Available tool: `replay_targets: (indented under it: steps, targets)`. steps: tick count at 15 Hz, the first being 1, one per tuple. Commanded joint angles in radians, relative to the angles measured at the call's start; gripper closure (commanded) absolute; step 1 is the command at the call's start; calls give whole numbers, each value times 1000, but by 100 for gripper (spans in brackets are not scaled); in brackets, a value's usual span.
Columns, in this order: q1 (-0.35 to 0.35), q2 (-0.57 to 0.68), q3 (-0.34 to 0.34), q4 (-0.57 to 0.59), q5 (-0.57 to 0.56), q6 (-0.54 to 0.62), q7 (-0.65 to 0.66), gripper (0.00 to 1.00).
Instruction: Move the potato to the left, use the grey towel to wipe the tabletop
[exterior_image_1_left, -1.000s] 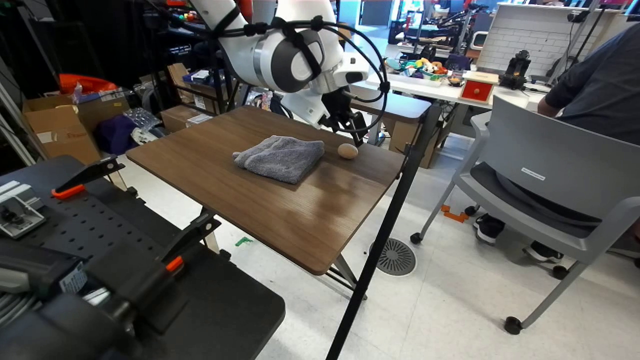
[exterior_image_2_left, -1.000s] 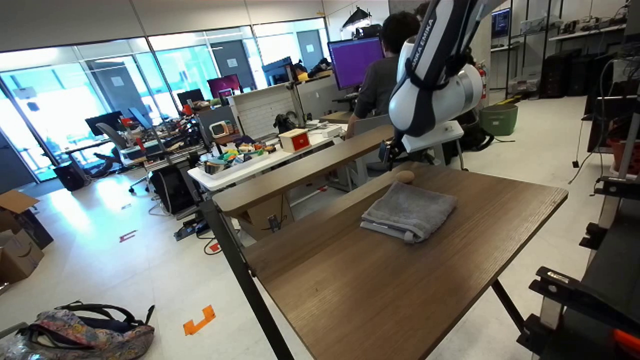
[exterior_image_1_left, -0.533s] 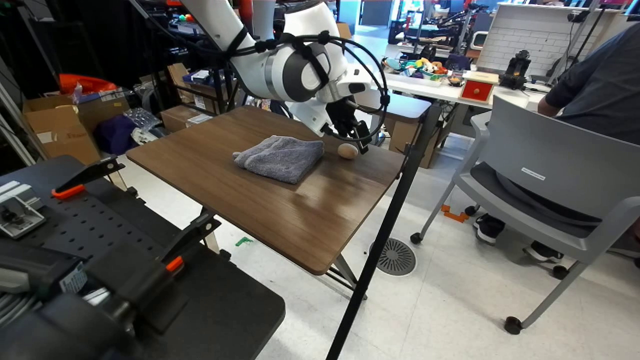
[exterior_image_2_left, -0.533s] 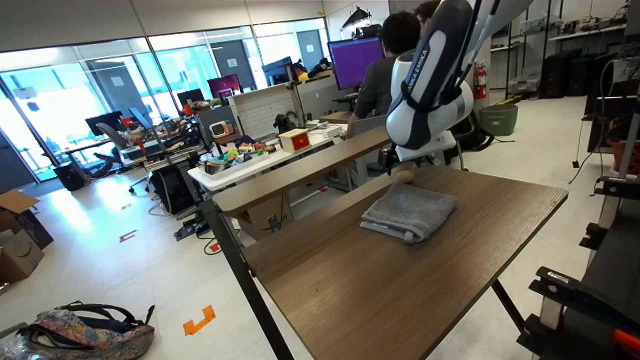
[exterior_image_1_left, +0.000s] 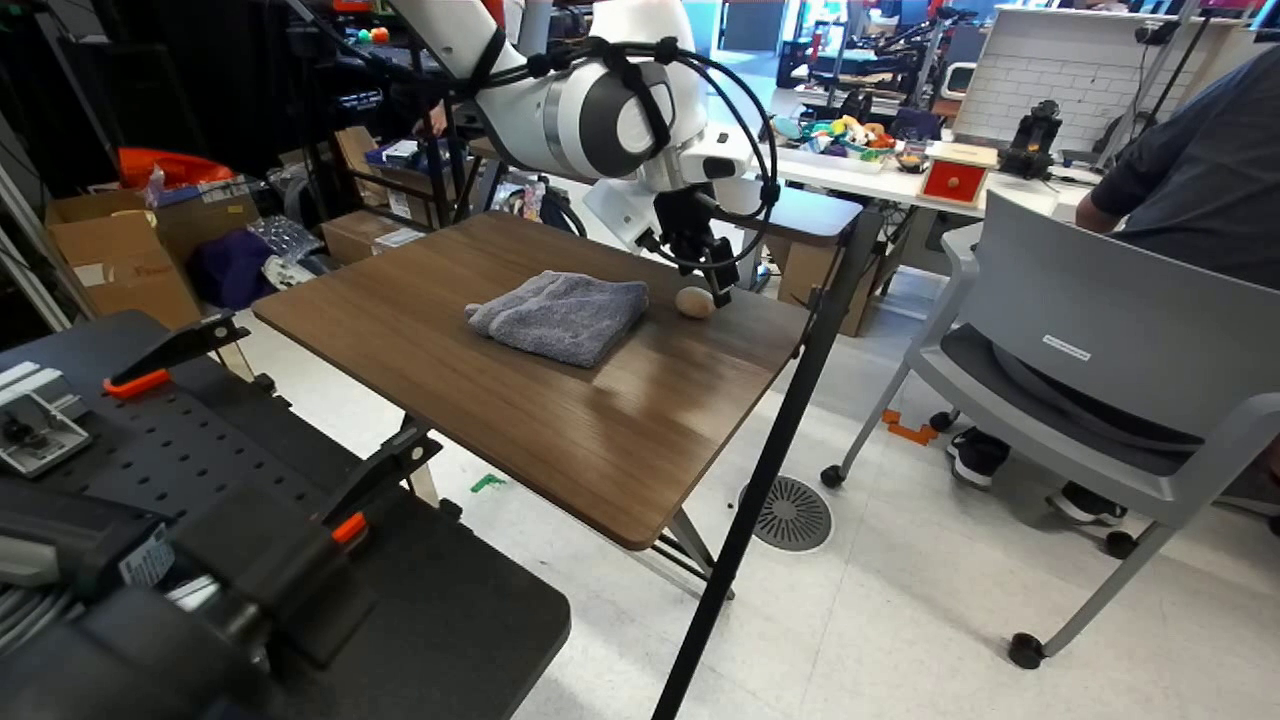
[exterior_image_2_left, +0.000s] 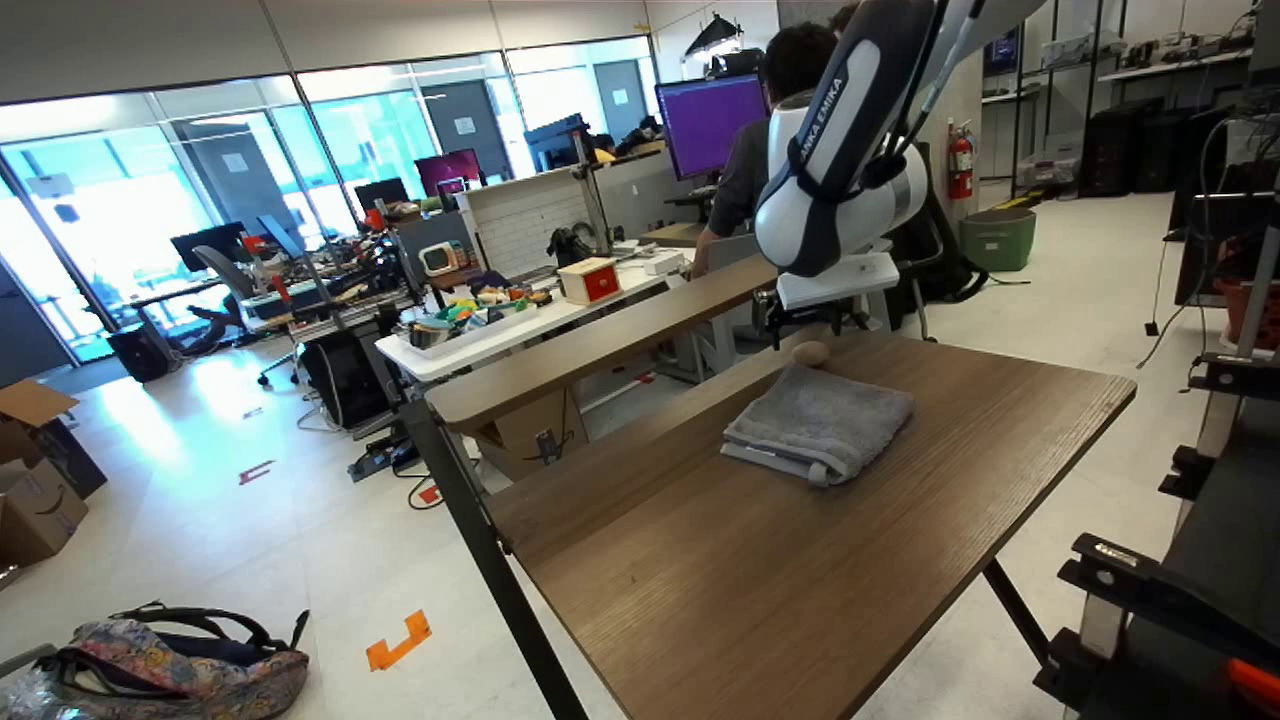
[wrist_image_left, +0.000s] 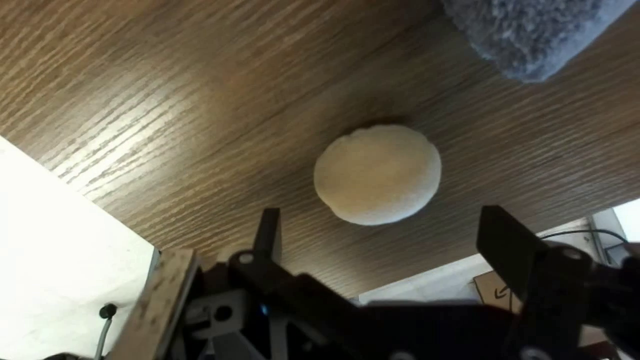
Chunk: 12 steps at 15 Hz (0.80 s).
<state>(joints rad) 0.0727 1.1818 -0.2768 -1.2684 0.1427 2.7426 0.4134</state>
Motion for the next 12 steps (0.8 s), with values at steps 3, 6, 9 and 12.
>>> replay_targets:
  steps: [3,6,9,12]
  targets:
    - [-66,54,62,106,3,-67,16,0]
    - [-81,72,81,123,2,-80,15,0]
    - [-97,83,108,132,5,-86,-1,28]
    - [-105,73,117,129,7,-96,-6,43]
